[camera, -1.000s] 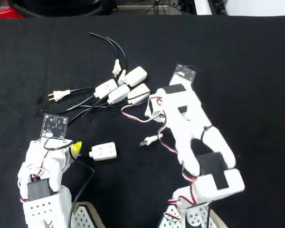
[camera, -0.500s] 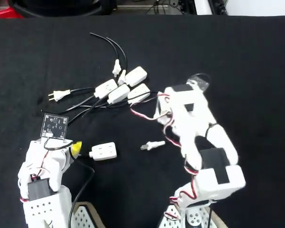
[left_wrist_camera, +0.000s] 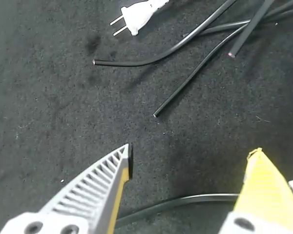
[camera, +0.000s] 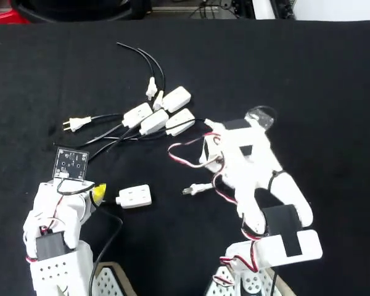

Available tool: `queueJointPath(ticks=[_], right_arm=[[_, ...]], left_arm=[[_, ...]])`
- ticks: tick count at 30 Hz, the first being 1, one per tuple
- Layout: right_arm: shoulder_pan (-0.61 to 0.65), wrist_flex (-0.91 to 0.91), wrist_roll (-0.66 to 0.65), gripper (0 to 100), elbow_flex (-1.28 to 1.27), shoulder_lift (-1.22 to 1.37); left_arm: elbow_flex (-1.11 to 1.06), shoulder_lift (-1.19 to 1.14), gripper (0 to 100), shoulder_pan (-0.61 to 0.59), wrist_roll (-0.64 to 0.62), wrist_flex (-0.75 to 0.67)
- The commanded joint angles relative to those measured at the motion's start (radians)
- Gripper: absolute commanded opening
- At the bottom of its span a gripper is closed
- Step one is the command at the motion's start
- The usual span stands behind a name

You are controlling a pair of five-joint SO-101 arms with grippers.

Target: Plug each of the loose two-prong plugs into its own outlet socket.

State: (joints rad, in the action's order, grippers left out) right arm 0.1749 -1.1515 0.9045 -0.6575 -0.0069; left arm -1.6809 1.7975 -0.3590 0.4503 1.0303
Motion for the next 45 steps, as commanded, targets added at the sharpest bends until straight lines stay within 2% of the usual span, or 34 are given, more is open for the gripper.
queueJointPath(ticks=[1, 8, 15, 19, 25, 32, 36, 38, 40, 43, 45], right_arm=[[0.020, 0.101, 0.012, 15.6, -0.047, -0.039], [0.038, 0.178, 0.069, 15.2, -0.093, -0.039], [0.130, 0.173, 0.058, 14.6, -0.094, -0.039], [0.135, 0.172, 0.057, 1.3, -0.094, -0.039], [0.135, 0.170, 0.040, 1.3, -0.105, -0.041], [0.130, 0.049, -0.135, 1.1, -0.044, -0.050], [0.057, -0.063, -0.278, 1.1, 0.094, -0.042], [0.005, -0.086, -0.400, 1.1, 0.163, -0.039], [-0.029, -0.091, -0.585, 1.1, 0.213, -0.041], [-0.044, -0.083, -0.891, 1.1, 0.243, -0.041], [-0.041, -0.083, -1.026, 1.1, 0.240, -0.039]], left_arm=[[-0.021, -0.002, 36, 0.013, 0.008, -0.017], [-0.021, -0.002, 36, 0.013, 0.008, -0.017], [-0.021, -0.002, 36, 0.013, 0.008, -0.017], [-0.021, -0.002, 36, 0.013, 0.008, -0.017], [-0.021, -0.003, 36, 0.013, 0.008, -0.017], [-0.021, -0.003, 36, 0.012, 0.008, -0.017], [-0.021, -0.003, 36, 0.012, 0.008, -0.017], [-0.021, -0.003, 36, 0.012, 0.008, -0.017], [-0.021, -0.003, 36, 0.012, 0.008, -0.017], [-0.021, -0.003, 36, 0.012, 0.008, -0.017], [-0.021, -0.003, 36, 0.012, 0.008, -0.017]])
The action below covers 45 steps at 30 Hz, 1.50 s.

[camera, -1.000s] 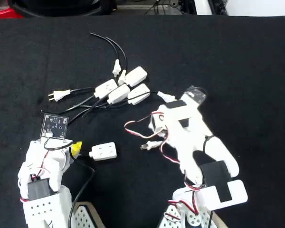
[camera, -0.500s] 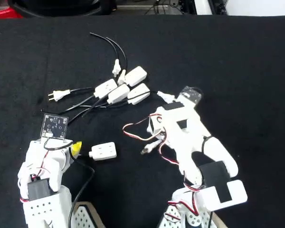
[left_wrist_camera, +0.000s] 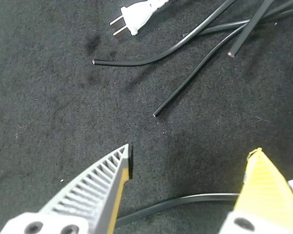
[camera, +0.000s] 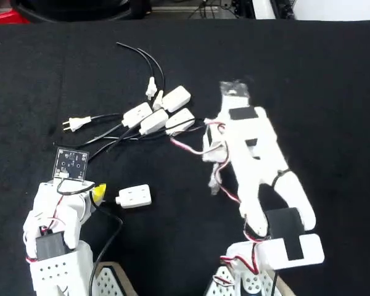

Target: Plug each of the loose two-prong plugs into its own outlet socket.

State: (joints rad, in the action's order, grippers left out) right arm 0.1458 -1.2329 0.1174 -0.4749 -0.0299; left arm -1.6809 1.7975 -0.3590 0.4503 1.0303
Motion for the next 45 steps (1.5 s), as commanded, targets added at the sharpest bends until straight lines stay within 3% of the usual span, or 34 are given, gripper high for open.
queueJointPath(ticks=[1, 10, 15, 19, 22, 28, 33, 40, 45], right_arm=[[-0.012, 0.000, -0.284, 1.1, 0.051, -0.015], [0.000, 0.058, -0.537, 1.7, -0.005, 0.143], [0.003, 0.009, -0.537, 17.2, 0.047, 0.232], [0.005, -0.193, -0.539, 25.3, 0.153, 0.248], [0.005, -0.307, -0.537, 25.3, 0.229, 0.269], [0.009, -0.324, -0.537, 25.3, 0.297, 0.394], [0.086, -0.425, -0.503, 25.0, 0.346, 0.483], [0.103, -0.358, -0.379, 4.7, 0.358, 0.561], [0.101, -0.365, -0.376, 5.4, 0.357, 0.553]], left_arm=[[-0.021, -0.003, 36, 0.012, 0.008, -0.017], [-0.021, -0.003, 36, 0.012, 0.008, -0.017], [-0.021, -0.003, 36, 0.012, 0.008, -0.017], [-0.021, -0.003, 36, 0.012, 0.008, -0.017], [-0.021, -0.003, 36, 0.012, 0.008, -0.017], [-0.021, -0.003, 36, 0.012, 0.008, -0.017], [-0.021, -0.003, 36, 0.012, 0.008, -0.017], [-0.021, -0.003, 36, 0.012, 0.008, -0.017], [-0.021, -0.003, 36, 0.012, 0.009, -0.017]])
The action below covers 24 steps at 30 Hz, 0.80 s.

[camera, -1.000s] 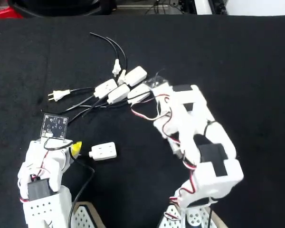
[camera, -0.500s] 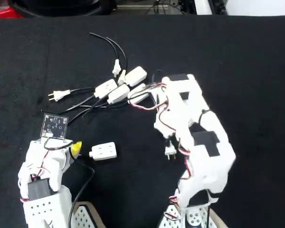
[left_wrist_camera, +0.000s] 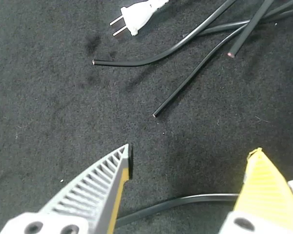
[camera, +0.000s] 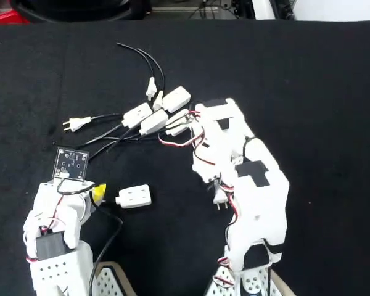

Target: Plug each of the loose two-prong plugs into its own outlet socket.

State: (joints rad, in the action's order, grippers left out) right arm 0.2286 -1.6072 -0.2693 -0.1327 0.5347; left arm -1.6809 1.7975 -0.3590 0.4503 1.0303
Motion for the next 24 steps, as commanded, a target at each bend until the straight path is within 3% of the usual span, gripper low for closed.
queueJointPath(ticks=[1, 7, 13, 17, 24], right_arm=[[0.018, 0.009, 0.011, 5.4, 0.015, -0.025], [-0.032, 0.012, -0.015, 3.9, 0.019, -0.171], [-0.153, 0.109, -0.238, 3.6, 0.012, -0.248], [-0.184, 0.215, -0.295, 3.8, -0.005, -0.196], [-0.167, 0.094, -0.330, 31.9, 0.019, -0.173]], left_arm=[[-0.021, -0.003, 36, 0.012, 0.009, -0.017], [-0.021, -0.003, 36, 0.012, 0.009, -0.017], [-0.021, -0.003, 36, 0.012, 0.009, -0.017], [-0.021, -0.003, 36, 0.012, 0.009, -0.017], [-0.021, -0.003, 36, 0.012, 0.009, -0.017]])
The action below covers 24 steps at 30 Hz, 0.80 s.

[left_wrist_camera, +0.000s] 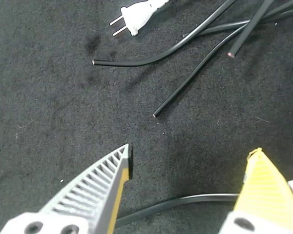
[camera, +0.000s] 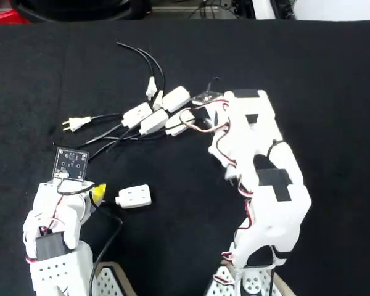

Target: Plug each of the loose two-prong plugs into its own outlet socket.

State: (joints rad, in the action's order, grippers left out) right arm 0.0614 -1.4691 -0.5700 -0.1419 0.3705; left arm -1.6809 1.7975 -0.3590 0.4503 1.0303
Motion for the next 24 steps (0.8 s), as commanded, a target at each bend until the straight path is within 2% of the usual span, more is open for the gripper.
queueJointPath(ticks=[1, 5, 11, 17, 24], right_arm=[[-0.005, -0.068, -0.038, 32.3, 0.042, -0.008], [-0.034, -0.120, -0.041, 24.4, 0.116, -0.007], [-0.057, -0.092, -0.044, 9.3, 0.145, 0.047], [-0.043, -0.072, -0.040, 9.3, 0.163, 0.182], [0.009, -0.071, -0.014, 9.3, 0.163, 0.202]], left_arm=[[-0.021, -0.003, 36, 0.012, 0.009, -0.017], [-0.021, -0.003, 36, 0.012, 0.009, -0.017], [-0.021, -0.003, 36, 0.012, 0.009, -0.017], [-0.021, -0.003, 36, 0.012, 0.009, -0.017], [-0.021, -0.003, 36, 0.012, 0.009, -0.017]])
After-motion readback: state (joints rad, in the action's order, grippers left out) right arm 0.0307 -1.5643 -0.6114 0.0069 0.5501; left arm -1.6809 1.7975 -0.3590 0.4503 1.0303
